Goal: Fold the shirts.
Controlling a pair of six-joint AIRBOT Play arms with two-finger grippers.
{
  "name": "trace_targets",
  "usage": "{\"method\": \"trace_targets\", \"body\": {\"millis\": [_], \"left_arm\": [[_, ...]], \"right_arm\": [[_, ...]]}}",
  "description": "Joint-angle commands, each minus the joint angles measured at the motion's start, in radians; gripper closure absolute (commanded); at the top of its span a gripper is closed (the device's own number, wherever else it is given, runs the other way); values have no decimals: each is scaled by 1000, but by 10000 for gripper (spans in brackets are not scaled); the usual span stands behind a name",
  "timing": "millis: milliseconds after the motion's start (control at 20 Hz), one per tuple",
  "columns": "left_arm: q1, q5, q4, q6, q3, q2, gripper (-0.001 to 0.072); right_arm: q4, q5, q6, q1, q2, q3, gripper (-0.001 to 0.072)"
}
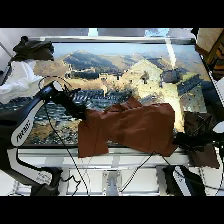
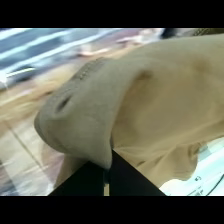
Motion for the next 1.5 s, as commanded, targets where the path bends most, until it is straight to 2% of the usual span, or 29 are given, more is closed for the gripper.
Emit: {"method": "trace_targets", "body": {"millis": [0, 150, 300, 650, 700, 800, 850, 1000, 1100, 1250, 1350, 1450], "left_arm": [[0, 9, -24, 2, 0, -2, 698], [0, 34, -55, 2, 0, -2, 697], [0, 37, -67, 2, 0, -2, 698], [0, 37, -125, 2, 0, -2, 698], [0, 42, -130, 2, 0, -2, 698], [0, 55, -131, -2, 0, -2, 697], [0, 57, -132, -2, 0, -2, 697], [1, 69, -135, -9, 1, 0, 697], [8, 108, -220, -5, 22, 18, 697], [60, 224, -478, 80, 140, 92, 698], [113, 285, -486, 80, 258, 157, 698], [172, 266, -485, 65, 357, 225, 698]], "right_arm": [[-120, -6, 22, -9, -119, -1, 269], [-107, -53, 6, -89, -201, -1, 269], [50, -114, -86, -162, -277, -1, 305], [96, -256, -103, -166, -421, -1, 310], [123, -262, -123, -166, -428, -1, 365], [190, -294, -161, -166, -438, -1, 635], [222, -314, -169, -166, -440, -1, 674], [345, -302, -257, -166, -439, 5, 674], [426, -256, -294, -167, -417, 48, 674], [463, -204, -289, -168, -316, 204, 675], [469, -161, -280, -176, -246, 354, 675], [542, -161, -239, -211, -213, 485, 676]]}}
